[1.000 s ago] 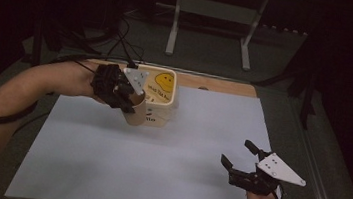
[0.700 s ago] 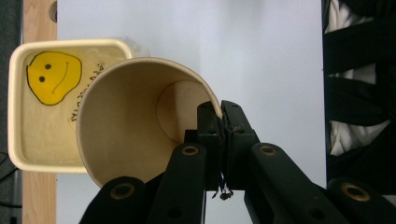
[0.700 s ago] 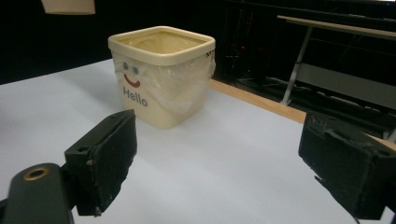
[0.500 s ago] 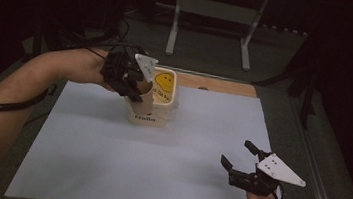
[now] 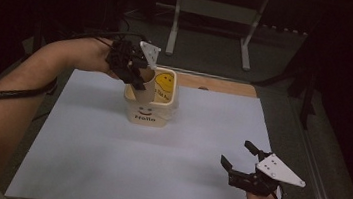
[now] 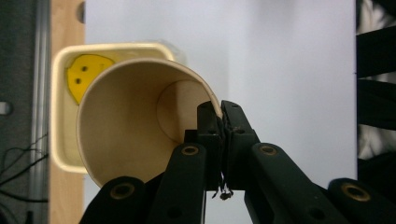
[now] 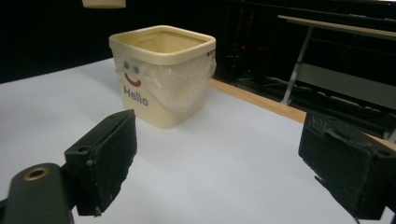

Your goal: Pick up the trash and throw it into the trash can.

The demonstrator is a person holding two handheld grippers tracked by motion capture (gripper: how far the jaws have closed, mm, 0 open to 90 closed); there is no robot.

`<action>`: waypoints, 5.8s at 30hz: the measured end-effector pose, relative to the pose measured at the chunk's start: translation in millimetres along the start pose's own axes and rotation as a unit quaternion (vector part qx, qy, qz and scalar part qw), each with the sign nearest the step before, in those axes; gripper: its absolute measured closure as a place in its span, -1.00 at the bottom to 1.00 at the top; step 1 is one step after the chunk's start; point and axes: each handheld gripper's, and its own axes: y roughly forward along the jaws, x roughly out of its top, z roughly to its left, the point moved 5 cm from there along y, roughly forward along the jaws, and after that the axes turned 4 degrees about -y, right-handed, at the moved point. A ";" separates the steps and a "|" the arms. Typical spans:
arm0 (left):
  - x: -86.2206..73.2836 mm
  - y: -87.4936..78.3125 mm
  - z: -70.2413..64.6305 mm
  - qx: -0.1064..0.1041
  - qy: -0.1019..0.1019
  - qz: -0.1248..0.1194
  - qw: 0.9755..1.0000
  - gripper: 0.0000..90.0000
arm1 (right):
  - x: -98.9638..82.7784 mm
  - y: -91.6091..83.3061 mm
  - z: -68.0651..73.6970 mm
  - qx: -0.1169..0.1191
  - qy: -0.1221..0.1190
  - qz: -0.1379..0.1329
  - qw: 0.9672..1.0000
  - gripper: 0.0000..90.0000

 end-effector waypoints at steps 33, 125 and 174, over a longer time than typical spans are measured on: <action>1.0 15.0 48.1 0.024 -0.012 0.026 0.999 0.97 | -1.0 0.2 0.5 0.002 0.000 0.002 1.000 -0.74; -91.4 16.6 -38.5 -0.003 -0.147 -0.105 0.984 -0.23 | -0.1 4.0 5.3 0.006 -0.001 0.007 1.000 -0.74; -176.1 104.4 -129.3 -0.004 -0.245 -0.249 0.937 -0.96 | -3.3 5.0 6.3 0.005 -0.006 0.016 1.000 -0.74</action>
